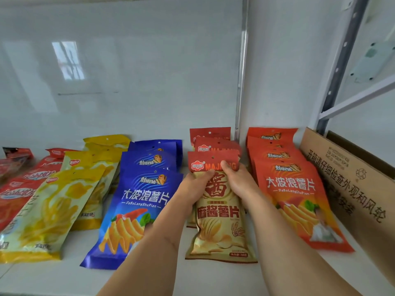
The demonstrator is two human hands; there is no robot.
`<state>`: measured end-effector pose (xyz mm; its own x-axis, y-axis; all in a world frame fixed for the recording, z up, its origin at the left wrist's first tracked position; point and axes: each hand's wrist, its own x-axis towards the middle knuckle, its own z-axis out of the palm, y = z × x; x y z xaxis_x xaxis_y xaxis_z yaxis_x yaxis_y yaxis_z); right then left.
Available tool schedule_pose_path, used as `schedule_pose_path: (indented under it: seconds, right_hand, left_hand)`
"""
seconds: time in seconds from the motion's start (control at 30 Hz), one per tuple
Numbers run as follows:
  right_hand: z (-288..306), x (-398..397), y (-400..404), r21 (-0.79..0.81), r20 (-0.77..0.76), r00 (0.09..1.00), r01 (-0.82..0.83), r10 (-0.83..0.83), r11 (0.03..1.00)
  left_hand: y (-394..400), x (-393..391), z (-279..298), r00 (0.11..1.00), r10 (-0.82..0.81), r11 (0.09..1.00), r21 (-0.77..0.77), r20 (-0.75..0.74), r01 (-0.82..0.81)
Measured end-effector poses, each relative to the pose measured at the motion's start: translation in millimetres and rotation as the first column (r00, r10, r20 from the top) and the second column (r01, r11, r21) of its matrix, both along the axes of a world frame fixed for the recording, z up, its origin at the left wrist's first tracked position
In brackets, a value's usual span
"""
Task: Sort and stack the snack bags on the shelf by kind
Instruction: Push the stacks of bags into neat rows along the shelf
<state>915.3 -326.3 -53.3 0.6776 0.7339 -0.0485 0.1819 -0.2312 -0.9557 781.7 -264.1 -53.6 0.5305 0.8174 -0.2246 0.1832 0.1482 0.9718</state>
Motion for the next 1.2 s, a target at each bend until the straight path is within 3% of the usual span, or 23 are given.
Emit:
schedule_pose_path:
  seconds: [0.17, 0.4, 0.5, 0.67, 0.77, 1.0, 1.2]
  right_hand:
    - [-7, -7, 0, -0.042, 0.108, 0.993, 0.051, -0.046, 0.998]
    - [4, -6, -6, -0.016, 0.077, 0.995, 0.065, -0.063, 0.998]
    - [13, -1, -2, 0.009, 0.166, 0.983, 0.076, -0.077, 0.997]
    - [30, 4, 13, -0.074, 0.501, 0.865, 0.09, -0.041, 0.993]
    - [32, 8, 24, -0.204, 0.638, 0.766, 0.065, 0.082, 0.977]
    - [29, 3, 43, -0.355, 0.705, 0.671, 0.052, 0.231, 0.933]
    - [19, 8, 50, -0.42, 0.678, 0.682, 0.053, 0.274, 0.906]
  left_hand:
    - [-3, -1, -7, 0.995, 0.078, 0.988, 0.135, -0.059, -0.069]
    - [-23, -8, 2, 0.986, 0.167, 0.947, 0.278, 0.01, -0.163]
    - [-36, -13, 0, 0.982, 0.19, 0.9, 0.403, -0.014, -0.168]
    - [-75, -26, -6, 0.937, 0.256, 0.746, 0.665, -0.236, -0.037]
    - [-86, -29, -17, 0.882, 0.205, 0.752, 0.645, -0.424, 0.135]
    - [-76, -41, -28, 0.769, 0.232, 0.662, 0.676, -0.596, 0.324]
    - [-72, -40, -30, 0.754, 0.195, 0.662, 0.651, -0.628, 0.371]
